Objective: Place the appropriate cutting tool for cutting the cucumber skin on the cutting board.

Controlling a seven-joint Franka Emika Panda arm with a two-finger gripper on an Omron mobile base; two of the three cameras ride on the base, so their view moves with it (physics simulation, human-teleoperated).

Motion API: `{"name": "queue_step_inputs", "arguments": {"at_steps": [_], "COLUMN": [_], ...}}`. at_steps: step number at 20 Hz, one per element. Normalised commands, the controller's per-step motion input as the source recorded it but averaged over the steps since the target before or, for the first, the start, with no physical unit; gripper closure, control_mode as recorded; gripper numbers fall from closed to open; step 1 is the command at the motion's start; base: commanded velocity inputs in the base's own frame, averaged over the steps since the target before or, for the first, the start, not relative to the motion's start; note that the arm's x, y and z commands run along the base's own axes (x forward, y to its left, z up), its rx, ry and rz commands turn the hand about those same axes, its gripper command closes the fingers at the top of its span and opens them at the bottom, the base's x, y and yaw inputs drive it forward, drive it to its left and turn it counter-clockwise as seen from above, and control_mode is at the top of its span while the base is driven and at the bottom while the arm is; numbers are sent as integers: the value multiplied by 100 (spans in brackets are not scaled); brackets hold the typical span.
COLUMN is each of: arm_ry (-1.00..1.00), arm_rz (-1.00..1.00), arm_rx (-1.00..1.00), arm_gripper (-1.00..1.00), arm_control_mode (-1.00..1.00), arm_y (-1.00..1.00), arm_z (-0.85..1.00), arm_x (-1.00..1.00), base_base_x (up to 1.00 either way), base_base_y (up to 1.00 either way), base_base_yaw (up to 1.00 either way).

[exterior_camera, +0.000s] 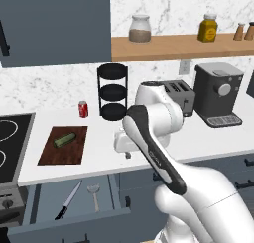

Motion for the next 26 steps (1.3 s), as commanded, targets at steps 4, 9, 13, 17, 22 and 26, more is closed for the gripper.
{"name": "queue_step_inputs", "arguments": {"at_steps": [4,9,13,17,22,26], "arm_ry": [11,1,0,0,0,0], "arm_rz": [0,-2,0,0,0,0], "arm_rx": [0,0,0,0,1,0], "arm_gripper": [-100,-100,-100,-100,-100,-100], "arm_control_mode": [-100,-100,-100,-100,-100,-100], "arm_y": [63,7,23,48,59,43], "arm_z": [-68,-52,-68,-71,-48,-46], "arm_x": [1,3,41,28,6,0], "base_base_x": [0,0,0,0,0,0], "base_base_y": [0,0,0,0,0,0], "base_base_yaw": [0,0,0,0,0,0]}}
